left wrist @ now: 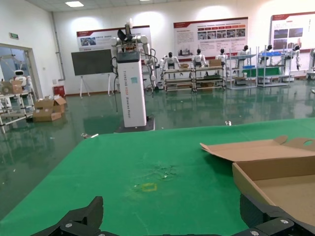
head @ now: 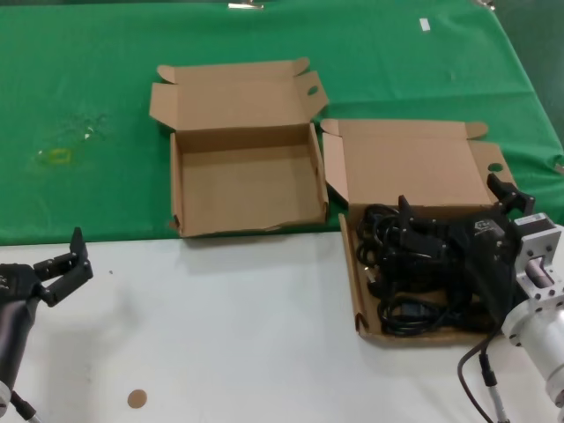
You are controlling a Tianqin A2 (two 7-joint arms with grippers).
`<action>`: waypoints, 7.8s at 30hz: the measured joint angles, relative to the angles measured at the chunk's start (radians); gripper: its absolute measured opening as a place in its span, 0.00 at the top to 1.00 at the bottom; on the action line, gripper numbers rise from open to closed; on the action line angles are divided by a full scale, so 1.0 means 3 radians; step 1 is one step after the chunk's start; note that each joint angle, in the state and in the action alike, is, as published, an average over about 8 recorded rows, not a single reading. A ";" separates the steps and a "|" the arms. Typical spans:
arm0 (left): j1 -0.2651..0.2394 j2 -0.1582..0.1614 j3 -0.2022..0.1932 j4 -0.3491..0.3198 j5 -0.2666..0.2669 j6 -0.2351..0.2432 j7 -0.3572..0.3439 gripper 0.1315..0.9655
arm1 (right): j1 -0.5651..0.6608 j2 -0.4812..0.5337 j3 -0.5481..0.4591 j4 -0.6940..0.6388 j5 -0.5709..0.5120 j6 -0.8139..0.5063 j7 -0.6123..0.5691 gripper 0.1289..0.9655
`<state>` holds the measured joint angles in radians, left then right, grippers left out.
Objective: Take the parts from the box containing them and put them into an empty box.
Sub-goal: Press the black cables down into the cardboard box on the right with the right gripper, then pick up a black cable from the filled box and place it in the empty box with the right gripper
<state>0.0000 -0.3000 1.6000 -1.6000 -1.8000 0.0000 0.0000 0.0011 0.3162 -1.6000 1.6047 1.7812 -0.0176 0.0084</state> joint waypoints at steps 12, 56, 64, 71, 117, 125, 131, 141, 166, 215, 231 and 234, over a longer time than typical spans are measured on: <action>0.0000 0.0000 0.0000 0.0000 0.0000 0.0000 0.0000 0.00 | 0.0000 0.0000 0.0000 0.0000 0.0000 0.0000 0.0000 0.00; 0.0000 0.0000 0.0000 0.0000 0.0000 0.0000 0.0000 0.21 | -0.0019 0.0003 0.0003 0.0037 -0.0010 -0.0005 -0.0011 0.00; 0.0000 0.0000 0.0000 0.0000 0.0000 0.0000 0.0000 0.39 | -0.0075 0.0123 -0.0043 0.0158 0.0050 0.0011 0.0055 0.00; 0.0000 0.0000 0.0000 0.0000 0.0000 0.0000 0.0000 0.60 | -0.0123 0.0457 -0.0196 0.0304 0.0213 0.0136 0.0132 0.00; 0.0000 0.0000 0.0000 0.0000 0.0000 0.0000 0.0000 0.99 | 0.0471 0.2846 -0.1671 0.0152 0.0189 -0.0558 0.0674 0.00; 0.0000 0.0000 0.0000 0.0000 0.0000 0.0000 0.0000 0.99 | 0.0790 0.2520 -0.1645 -0.0183 -0.0345 -0.0997 0.0839 0.05; 0.0000 0.0000 0.0000 0.0000 0.0001 0.0000 -0.0001 0.99 | 0.0896 0.2306 -0.1537 -0.0377 -0.0571 -0.1230 0.0806 0.06; 0.0000 0.0000 0.0000 0.0000 0.0001 0.0000 -0.0002 0.99 | 0.0913 0.2109 -0.1328 -0.0466 -0.0838 -0.1442 0.0795 0.24; 0.0000 0.0000 0.0000 0.0000 0.0001 0.0000 -0.0002 0.99 | 0.0825 0.1879 -0.0954 -0.0426 -0.1140 -0.1703 0.0778 0.79; 0.0000 0.0000 0.0000 0.0000 0.0001 0.0000 -0.0001 0.99 | 0.2705 -0.0048 -0.1390 -0.1350 -0.2708 -0.2214 0.1043 0.87; 0.0000 0.0000 0.0000 0.0000 0.0001 0.0000 -0.0001 0.99 | 0.3005 -0.0405 -0.1432 -0.2283 -0.2541 -0.1879 0.0580 0.87; 0.0000 0.0000 0.0000 0.0000 0.0001 0.0000 -0.0001 0.99 | 0.3037 -0.0437 -0.1439 -0.2368 -0.2515 -0.1842 0.0525 0.86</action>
<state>0.0000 -0.3000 1.6001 -1.6000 -1.7996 0.0000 -0.0004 0.9120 0.1851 -2.0315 0.8944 1.0267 -0.5701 0.1658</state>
